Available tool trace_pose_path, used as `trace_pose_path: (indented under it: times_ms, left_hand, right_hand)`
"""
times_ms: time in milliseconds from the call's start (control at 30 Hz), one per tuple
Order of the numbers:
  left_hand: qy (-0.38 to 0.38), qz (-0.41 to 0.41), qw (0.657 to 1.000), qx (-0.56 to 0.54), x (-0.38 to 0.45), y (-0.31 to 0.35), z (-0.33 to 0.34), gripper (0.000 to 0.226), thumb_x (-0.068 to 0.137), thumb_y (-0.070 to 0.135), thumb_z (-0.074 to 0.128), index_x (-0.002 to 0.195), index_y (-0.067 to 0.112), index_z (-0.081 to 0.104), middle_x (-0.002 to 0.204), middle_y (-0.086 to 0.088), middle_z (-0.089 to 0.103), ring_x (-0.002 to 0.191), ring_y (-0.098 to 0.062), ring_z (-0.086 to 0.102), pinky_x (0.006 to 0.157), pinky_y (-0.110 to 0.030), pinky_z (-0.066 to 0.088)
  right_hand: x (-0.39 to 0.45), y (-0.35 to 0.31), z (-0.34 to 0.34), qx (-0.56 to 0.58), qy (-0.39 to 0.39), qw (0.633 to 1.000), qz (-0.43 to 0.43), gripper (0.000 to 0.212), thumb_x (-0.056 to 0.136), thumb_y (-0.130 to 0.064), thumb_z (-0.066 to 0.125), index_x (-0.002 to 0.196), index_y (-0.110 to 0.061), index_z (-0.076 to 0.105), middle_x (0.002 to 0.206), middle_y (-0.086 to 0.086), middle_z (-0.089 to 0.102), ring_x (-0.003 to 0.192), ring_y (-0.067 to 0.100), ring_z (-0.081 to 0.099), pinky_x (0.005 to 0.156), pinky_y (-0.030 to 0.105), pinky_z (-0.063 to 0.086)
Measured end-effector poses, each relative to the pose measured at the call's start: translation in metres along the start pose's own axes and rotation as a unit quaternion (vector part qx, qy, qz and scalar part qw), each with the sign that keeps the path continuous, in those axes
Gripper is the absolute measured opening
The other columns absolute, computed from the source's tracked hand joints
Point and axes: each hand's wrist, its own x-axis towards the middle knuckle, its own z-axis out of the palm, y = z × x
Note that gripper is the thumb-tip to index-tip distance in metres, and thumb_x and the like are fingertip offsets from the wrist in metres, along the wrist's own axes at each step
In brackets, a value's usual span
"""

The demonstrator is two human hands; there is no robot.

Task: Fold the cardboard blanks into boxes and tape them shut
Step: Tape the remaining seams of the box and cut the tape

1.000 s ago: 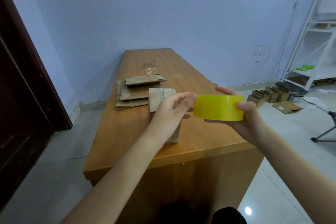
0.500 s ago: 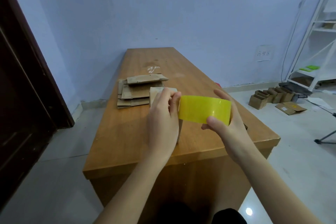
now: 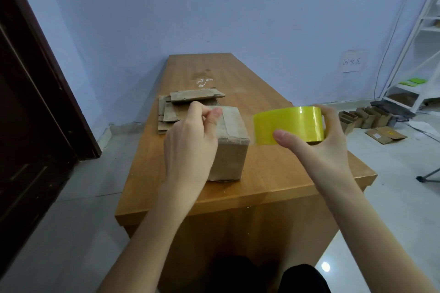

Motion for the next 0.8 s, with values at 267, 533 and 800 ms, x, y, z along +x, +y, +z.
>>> trace_pose_path:
  times_ms: [267,533,800]
  left_hand:
    - [-0.046,-0.043,0.998,0.005,0.008,-0.005,-0.012,0.025,0.096,0.042,0.042,0.087,0.021,0.053,0.076,0.001,0.067,0.061,-0.012,0.061,0.056,-0.040,0.053]
    - [-0.106,-0.092,0.988,-0.072,0.022,-0.010,-0.022,0.040,0.092,0.052,0.042,0.080,0.018,0.060,0.051,0.000,0.058,0.049,-0.006,0.058,0.053,-0.027,0.048]
    - [-0.084,0.004,0.986,0.142,0.012,-0.018,-0.003,0.042,0.098,0.046,0.027,0.078,0.016,0.048,0.057,0.006,0.045,0.055,-0.015,0.051,0.051,-0.031,0.040]
  right_hand:
    - [0.008,0.001,0.001,-0.090,-0.037,0.994,-0.039,0.078,0.046,-0.071,0.062,0.101,-0.019,0.049,0.082,-0.007,0.054,0.066,-0.004,0.053,0.053,0.008,0.041]
    - [0.030,-0.004,0.002,0.309,-0.096,0.945,0.046,0.033,0.063,-0.049,0.068,0.045,-0.023,0.061,0.049,-0.009,0.053,0.049,0.007,0.052,0.054,0.018,0.043]
    - [0.036,-0.016,0.008,0.069,-0.092,0.992,-0.046,0.046,0.070,-0.036,0.059,0.047,-0.021,0.022,0.043,-0.013,0.020,0.043,0.007,0.019,0.043,0.019,0.019]
